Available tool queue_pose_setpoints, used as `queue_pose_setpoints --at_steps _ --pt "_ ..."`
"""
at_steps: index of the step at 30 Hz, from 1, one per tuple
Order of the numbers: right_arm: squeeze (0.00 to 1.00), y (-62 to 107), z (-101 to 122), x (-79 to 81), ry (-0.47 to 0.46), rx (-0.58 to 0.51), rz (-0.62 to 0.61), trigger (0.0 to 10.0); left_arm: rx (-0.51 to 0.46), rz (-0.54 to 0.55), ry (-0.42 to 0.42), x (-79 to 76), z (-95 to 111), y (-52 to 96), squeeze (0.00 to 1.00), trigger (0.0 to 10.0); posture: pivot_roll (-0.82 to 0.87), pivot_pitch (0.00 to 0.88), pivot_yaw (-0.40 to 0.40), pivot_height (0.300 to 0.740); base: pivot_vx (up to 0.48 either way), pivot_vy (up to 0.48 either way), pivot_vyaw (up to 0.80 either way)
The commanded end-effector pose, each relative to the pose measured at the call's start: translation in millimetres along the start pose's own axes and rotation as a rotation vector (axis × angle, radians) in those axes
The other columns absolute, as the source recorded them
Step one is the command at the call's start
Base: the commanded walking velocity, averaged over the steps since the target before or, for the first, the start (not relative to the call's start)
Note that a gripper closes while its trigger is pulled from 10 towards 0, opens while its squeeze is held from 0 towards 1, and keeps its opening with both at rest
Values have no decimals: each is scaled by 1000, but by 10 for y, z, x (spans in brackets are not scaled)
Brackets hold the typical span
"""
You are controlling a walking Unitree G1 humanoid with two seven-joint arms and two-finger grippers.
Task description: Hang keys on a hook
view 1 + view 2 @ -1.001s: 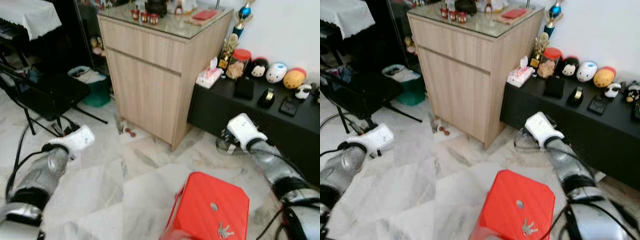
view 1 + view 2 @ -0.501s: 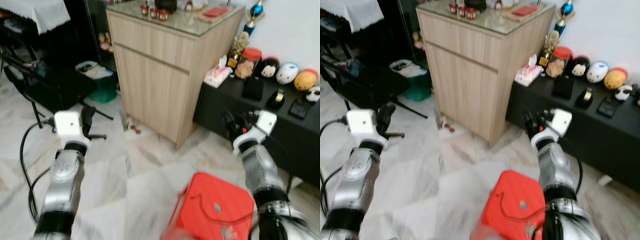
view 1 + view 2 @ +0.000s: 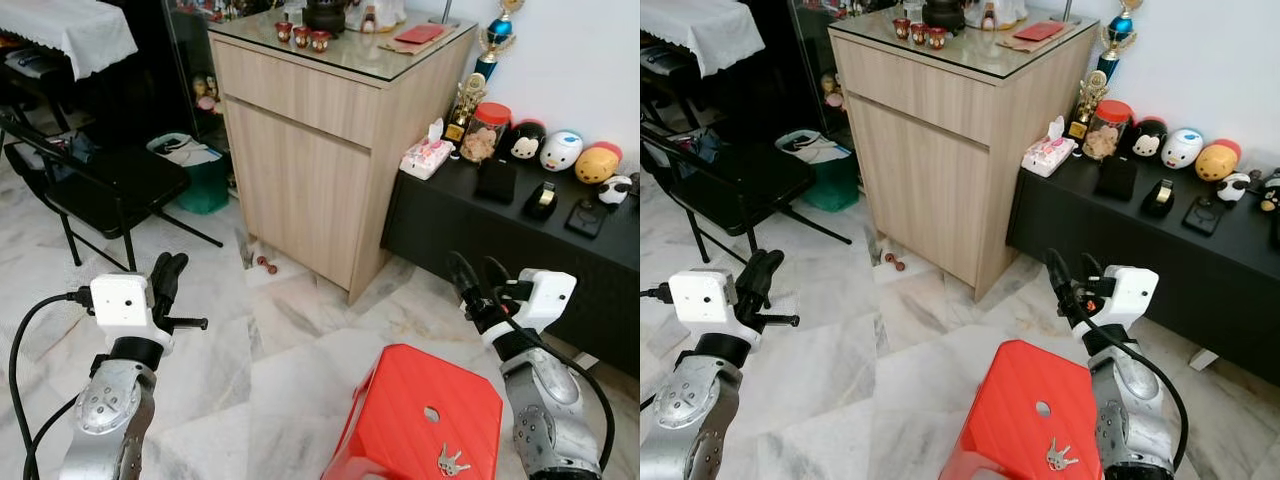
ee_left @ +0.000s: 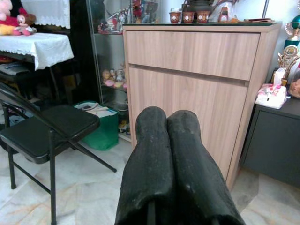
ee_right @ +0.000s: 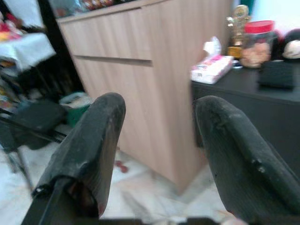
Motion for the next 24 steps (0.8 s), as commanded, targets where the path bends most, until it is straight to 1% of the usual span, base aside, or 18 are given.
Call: queue_pose_setpoints --at_steps 1,3,5,9,16,22,24 --pt "0 -4 97 -38 56 -8 -25 10000 10 -3 4 -33 15 21 0 10000 27 0 -50 740 0 0 0" --pt "0 7 74 -54 59 2 -31 10000 22 -2 7 -39 -13 41 0 10000 27 0 -49 740 0 0 0" --pt "0 32 68 -41 66 14 -26 10000 39 -14 3 -65 -32 72 0 10000 25 0 -48 726 0 0 0" --pt "0 36 69 -28 66 16 -30 10000 46 -14 -1 -67 -39 77 0 10000 23 0 -46 711 0 0 0" --pt "0 55 11 -22 65 36 -53 10000 69 -17 -8 -60 -65 78 0 10000 23 0 -41 656 0 0 0" --pt "0 40 -14 -38 59 45 -77 10000 75 -13 -13 -52 -61 67 0 10000 28 0 -42 656 0 0 0" --pt "0 25 -33 -43 56 53 -88 10000 83 -17 -6 -63 -72 74 0 10000 31 12 -42 656 0 0 0"
Point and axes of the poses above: a point about 5 cm out from each wrist's last joint towards the gripper, its own y axis pointing back from the gripper into the wrist, its own z axis along the axis of the wrist's last joint, x = y × z, the point moved 4 cm from there along -y, pointing out of the wrist towards the gripper, and after that the axes turned 5 degrees about y, right-handed, at the moved point
